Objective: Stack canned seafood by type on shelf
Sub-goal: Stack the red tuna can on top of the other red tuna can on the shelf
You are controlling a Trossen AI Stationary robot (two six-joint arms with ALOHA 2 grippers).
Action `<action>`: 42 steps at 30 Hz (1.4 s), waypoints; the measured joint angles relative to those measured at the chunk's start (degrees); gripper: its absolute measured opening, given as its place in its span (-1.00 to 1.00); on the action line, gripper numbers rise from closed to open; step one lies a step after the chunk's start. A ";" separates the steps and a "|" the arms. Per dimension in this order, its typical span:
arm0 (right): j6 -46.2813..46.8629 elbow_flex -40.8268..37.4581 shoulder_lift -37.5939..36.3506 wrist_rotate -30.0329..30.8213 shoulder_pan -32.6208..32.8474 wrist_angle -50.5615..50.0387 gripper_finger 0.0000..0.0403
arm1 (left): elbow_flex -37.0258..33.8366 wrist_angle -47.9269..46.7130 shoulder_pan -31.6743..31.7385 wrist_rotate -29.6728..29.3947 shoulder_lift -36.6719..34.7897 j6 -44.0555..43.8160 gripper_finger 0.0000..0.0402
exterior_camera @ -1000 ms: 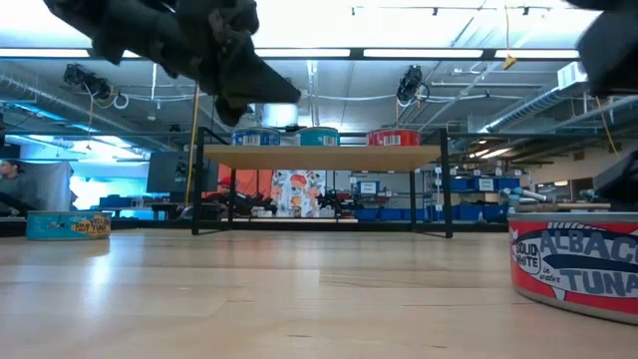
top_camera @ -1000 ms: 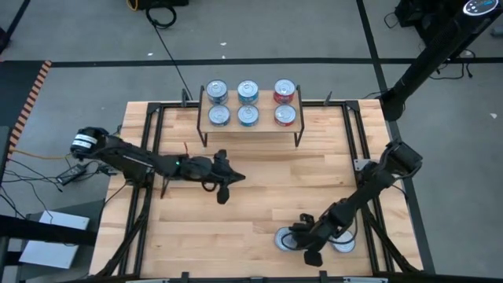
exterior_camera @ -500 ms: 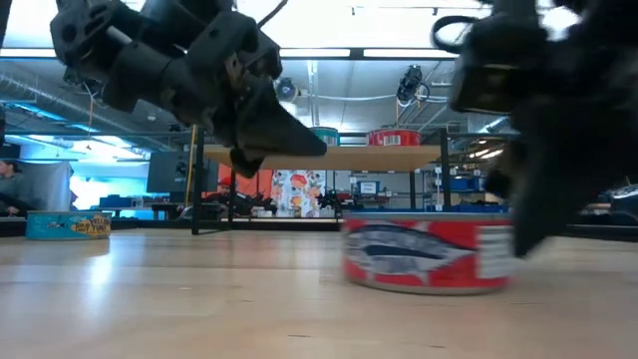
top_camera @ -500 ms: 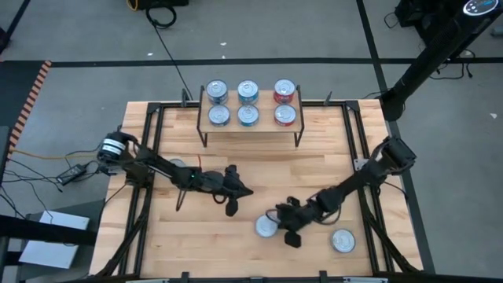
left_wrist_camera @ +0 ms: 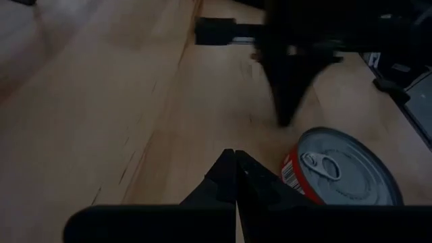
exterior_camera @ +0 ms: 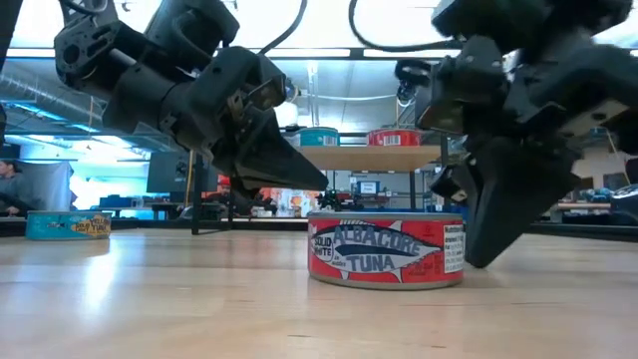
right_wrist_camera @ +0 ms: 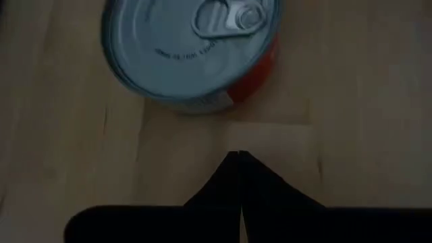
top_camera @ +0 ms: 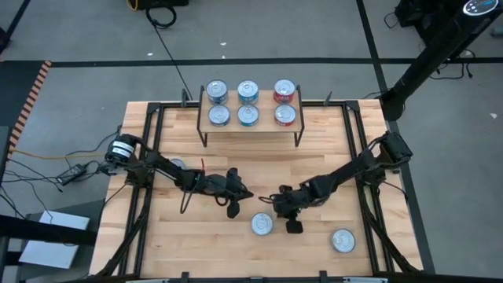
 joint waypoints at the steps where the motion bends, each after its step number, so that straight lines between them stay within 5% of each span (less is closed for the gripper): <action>1: -1.64 0.09 -0.12 -0.47 -1.24 -1.45 -0.96 | 0.00 0.20 0.00 0.00 -0.02 -0.05 -1.00; 8: 0.06 -0.26 0.06 -7.71 -6.29 1.26 -0.96 | 0.00 0.24 0.00 0.02 -0.02 -1.16 -1.00; 13: 10.73 -0.13 0.23 -0.93 2.86 12.31 -0.97 | 0.00 -0.15 -0.75 0.34 -0.02 -1.73 -1.00; 18: 19.45 0.05 0.24 14.55 11.44 20.70 -0.97 | 0.02 -1.48 -3.43 0.92 0.18 -0.09 -1.00; 25: 20.33 9.81 3.07 17.91 14.24 15.72 -0.97 | -0.02 0.87 -9.05 0.97 3.84 -2.65 -1.00; 34: 20.32 30.63 17.64 20.04 13.97 2.95 -0.97 | 0.07 2.64 -16.24 -4.83 3.92 -4.77 -1.00; 42: 25.40 34.01 21.70 19.41 10.73 -3.82 -0.97 | 0.11 3.01 -19.46 -9.51 3.85 -6.29 -1.00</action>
